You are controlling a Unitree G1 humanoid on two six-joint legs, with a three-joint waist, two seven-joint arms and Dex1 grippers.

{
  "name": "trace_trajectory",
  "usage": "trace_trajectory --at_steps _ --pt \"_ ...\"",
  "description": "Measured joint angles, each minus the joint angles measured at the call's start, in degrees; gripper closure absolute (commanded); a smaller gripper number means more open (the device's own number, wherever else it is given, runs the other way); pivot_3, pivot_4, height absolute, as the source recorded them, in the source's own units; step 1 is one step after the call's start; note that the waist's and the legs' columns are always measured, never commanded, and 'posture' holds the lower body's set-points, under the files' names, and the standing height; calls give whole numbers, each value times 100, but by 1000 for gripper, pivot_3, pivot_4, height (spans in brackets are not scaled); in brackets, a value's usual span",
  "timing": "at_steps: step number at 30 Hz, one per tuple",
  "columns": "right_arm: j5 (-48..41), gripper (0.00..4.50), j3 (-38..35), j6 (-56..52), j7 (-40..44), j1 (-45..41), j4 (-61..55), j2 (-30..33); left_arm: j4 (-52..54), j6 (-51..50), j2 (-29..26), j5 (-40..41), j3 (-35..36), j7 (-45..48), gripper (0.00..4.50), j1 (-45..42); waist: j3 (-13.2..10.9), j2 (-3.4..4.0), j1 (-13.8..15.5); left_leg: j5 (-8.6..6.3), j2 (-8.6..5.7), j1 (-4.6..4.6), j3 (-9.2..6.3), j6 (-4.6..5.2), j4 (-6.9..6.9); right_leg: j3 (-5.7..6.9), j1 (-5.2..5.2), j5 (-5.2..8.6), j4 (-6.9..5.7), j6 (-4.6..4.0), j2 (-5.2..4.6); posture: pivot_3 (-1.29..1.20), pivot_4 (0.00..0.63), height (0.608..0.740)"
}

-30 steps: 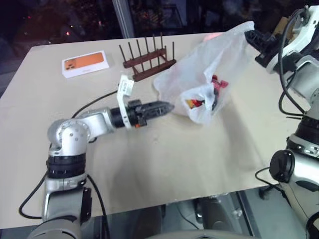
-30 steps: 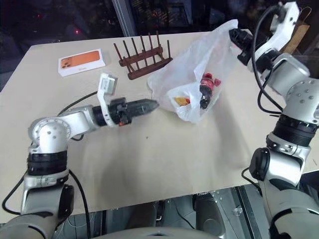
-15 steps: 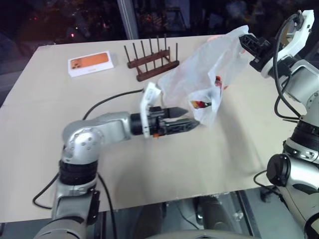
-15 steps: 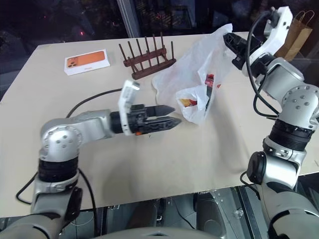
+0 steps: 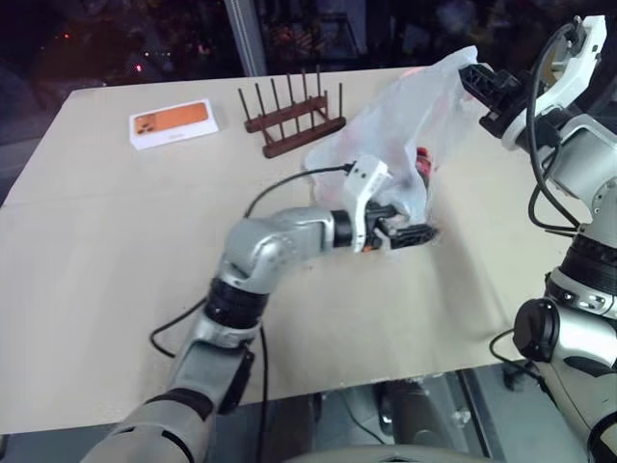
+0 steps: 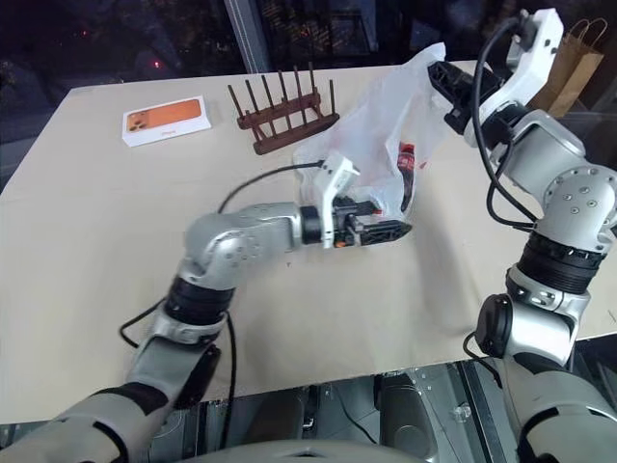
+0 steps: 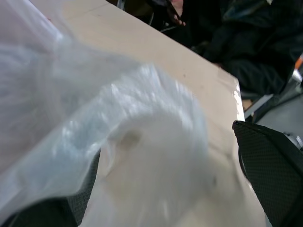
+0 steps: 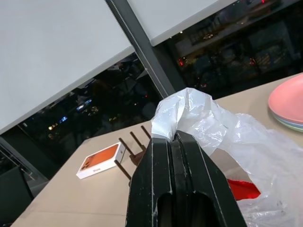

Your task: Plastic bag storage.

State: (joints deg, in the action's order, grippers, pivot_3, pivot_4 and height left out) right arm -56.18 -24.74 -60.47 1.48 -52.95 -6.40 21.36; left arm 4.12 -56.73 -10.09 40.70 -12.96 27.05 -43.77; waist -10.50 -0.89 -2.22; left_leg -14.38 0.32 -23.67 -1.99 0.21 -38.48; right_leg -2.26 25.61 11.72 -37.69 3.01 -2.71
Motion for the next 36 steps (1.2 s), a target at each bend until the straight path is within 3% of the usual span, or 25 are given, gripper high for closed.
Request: trace_trajectory --at_steps 3,7,11,13,14,17,24,32,36 --pt "-37 4500 5 -3 -61 36 -43 3 -67 15 222 193 315 100 2745 -3 0 0 -16 0 2 0 0 0 1 -1 3 0 -2 0 1 0 150 740" --pt "-62 4500 0 -7 -86 137 -60 53 -55 -84 313 962 1348 156 4459 -7 1 1 -15 0 3 1 0 0 0 0 3 0 -4 0 2 0 150 740" --pt "-64 4500 -12 6 -81 187 -48 102 -112 -316 259 1898 2242 5 4459 -65 0 0 -14 0 2 -4 -1 0 -4 0 5 0 -4 1 0 0 150 740" --pt "-61 4500 -115 104 -38 135 93 221 -519 -486 -258 2949 3303 -228 4459 -575 0 0 -12 0 2 -3 -4 0 -2 4 5 0 -3 1 1 0 150 740" --pt "-57 4500 -118 149 -5 70 198 254 -668 -499 -437 2998 3390 -206 4459 -683 0 0 -15 0 2 -3 -2 0 -3 4 5 0 -4 1 1 0 150 740" --pt "-19 4500 -138 378 199 -398 669 427 -1407 -346 -1074 2763 3499 47 4459 -1293 -2 1 -16 0 -2 -4 -1 0 -2 4 6 0 -1 1 2 0 150 740" --pt "-25 4500 -95 568 482 -1476 1169 657 -2505 628 -1440 1782 3266 826 4459 -2605 -2 1 2 1 0 -18 -4 -2 24 13 8 0 42 1 -2 0 150 740" --pt "-38 4500 -94 574 572 -1634 967 884 -2478 1390 -1458 917 2887 1197 4459 -2668 -2 1 1 3 1 -26 3 -6 43 13 8 -1 72 2 -8 0 150 740" --pt "-124 4500 -102 476 523 -1173 438 957 -2049 1319 -1456 886 2828 1186 4459 -2320 -1 2 1 -3 2 -24 2 4 42 13 7 -1 72 2 -8 0 150 740"
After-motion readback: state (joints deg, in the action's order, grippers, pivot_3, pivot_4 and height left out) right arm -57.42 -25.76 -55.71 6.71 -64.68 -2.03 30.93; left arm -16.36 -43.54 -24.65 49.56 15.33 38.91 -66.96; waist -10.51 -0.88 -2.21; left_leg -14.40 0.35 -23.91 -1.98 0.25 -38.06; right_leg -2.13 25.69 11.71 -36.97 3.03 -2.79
